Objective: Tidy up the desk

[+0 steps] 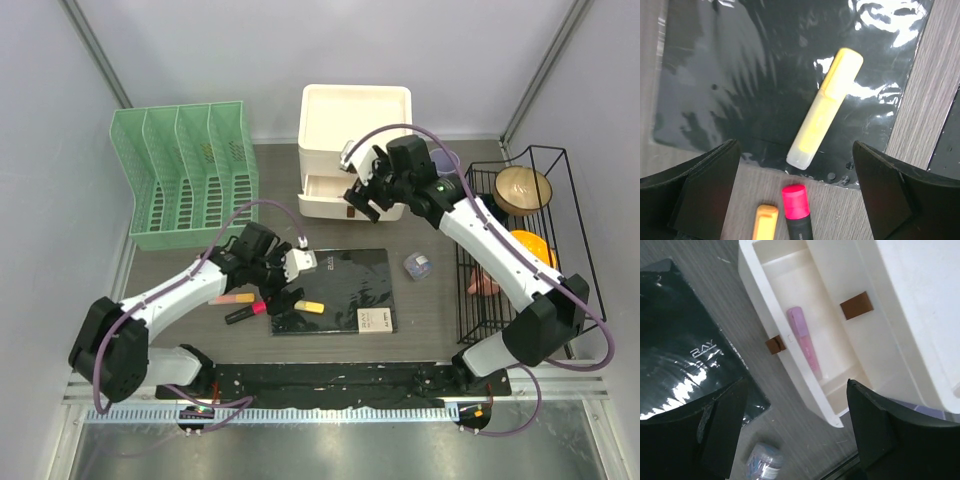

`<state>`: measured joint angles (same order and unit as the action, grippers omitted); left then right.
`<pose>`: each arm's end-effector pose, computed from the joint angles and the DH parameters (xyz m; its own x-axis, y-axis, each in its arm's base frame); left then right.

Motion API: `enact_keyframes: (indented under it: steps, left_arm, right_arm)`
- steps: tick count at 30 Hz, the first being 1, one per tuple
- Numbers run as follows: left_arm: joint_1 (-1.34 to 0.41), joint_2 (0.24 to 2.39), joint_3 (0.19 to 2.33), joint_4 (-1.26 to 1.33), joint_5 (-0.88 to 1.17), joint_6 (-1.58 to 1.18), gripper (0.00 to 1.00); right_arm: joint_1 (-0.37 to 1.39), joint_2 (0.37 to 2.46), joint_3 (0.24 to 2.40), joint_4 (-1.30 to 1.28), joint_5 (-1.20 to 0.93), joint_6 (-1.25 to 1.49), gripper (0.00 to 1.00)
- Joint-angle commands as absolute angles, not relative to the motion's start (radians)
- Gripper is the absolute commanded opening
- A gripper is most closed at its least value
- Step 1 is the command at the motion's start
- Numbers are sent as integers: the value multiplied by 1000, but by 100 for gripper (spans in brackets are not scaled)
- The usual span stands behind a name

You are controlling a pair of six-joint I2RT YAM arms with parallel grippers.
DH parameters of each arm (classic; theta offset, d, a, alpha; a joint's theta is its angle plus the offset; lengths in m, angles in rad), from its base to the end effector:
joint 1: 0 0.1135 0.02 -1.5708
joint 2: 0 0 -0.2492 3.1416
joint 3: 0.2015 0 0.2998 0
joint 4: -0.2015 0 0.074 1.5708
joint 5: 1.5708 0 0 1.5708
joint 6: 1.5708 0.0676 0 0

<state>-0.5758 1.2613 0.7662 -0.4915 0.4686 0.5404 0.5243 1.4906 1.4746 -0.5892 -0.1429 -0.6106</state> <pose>0.2393 -0.1918 0.1521 -0.2425 0.7047 -0.6668 0.9557 0.2917 -0.0393 0.3506 0.2139 0.3370 -0.0613 -0.6910 -0.7202 -0.7714 0.4907 -0.4051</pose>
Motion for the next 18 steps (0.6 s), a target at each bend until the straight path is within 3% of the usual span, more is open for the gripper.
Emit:
enact_keyframes:
  steps: [1,12,18]
  left_arm:
    - [-597,1311,755,-480,453,569,100]
    - [-649,1451,750,-411,376,571,96]
    - [-652,1500,773,-413,373,578,80]
  right_arm:
    - [528,1419,1405,-558,-189,-525,85]
    - [528,1327,1301,-543,-187,-502,87]
    - [528,1281,1267,-541,-184,-494,87]
